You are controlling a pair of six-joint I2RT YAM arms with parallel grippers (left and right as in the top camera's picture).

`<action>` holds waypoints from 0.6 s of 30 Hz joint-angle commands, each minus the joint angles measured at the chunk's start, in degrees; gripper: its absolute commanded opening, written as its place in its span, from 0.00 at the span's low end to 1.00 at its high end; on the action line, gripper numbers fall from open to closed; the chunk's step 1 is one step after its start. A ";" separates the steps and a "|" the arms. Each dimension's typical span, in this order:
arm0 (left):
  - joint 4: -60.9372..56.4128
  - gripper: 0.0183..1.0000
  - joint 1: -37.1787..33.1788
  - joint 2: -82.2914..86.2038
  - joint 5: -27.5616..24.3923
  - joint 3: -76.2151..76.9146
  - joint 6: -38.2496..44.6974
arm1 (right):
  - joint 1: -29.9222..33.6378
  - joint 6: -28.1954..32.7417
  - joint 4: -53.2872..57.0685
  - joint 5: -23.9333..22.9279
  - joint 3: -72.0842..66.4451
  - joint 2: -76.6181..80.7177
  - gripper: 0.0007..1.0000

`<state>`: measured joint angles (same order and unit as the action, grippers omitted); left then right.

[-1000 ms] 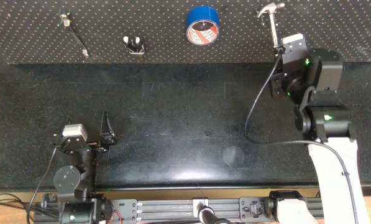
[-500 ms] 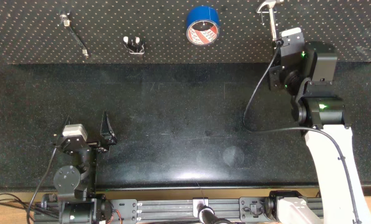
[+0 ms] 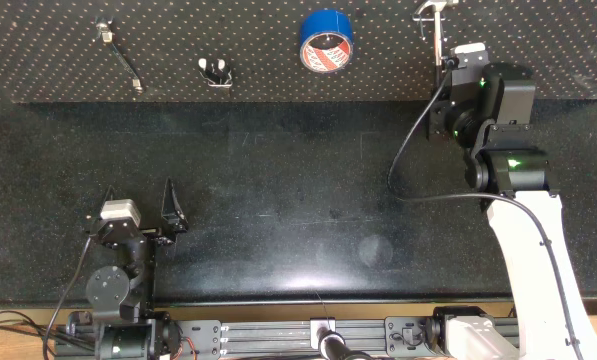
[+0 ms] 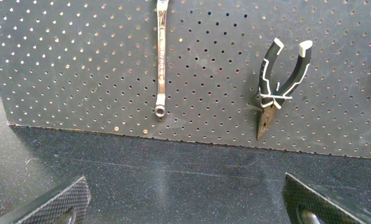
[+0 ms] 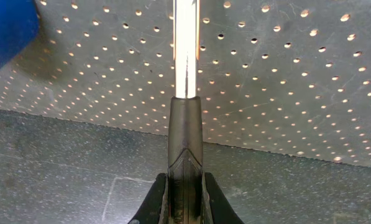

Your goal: Place Tools Onto Pegboard

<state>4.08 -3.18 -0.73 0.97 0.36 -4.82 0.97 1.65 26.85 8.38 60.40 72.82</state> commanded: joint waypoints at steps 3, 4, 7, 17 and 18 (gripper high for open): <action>0.46 1.00 0.24 0.52 -0.39 -0.04 -0.74 | -1.33 -3.23 -0.83 1.70 1.14 0.22 0.07; 0.46 1.00 0.24 0.52 -0.39 -0.04 -0.72 | -1.33 -3.93 -0.83 1.70 1.14 0.52 0.07; 0.46 1.00 0.24 0.52 -0.39 -0.04 -0.72 | -1.33 -4.50 -0.83 1.68 1.14 1.16 0.07; 0.46 1.00 0.24 0.52 -0.39 -0.04 -0.72 | -1.33 -7.23 -1.07 1.25 1.11 2.54 0.07; 0.46 1.00 0.24 0.55 -0.39 -0.04 -0.72 | -1.33 -7.23 -1.27 1.25 1.11 2.78 0.08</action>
<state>4.08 -3.18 -0.73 0.97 0.36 -4.82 -0.08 -4.08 26.48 9.32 60.40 74.65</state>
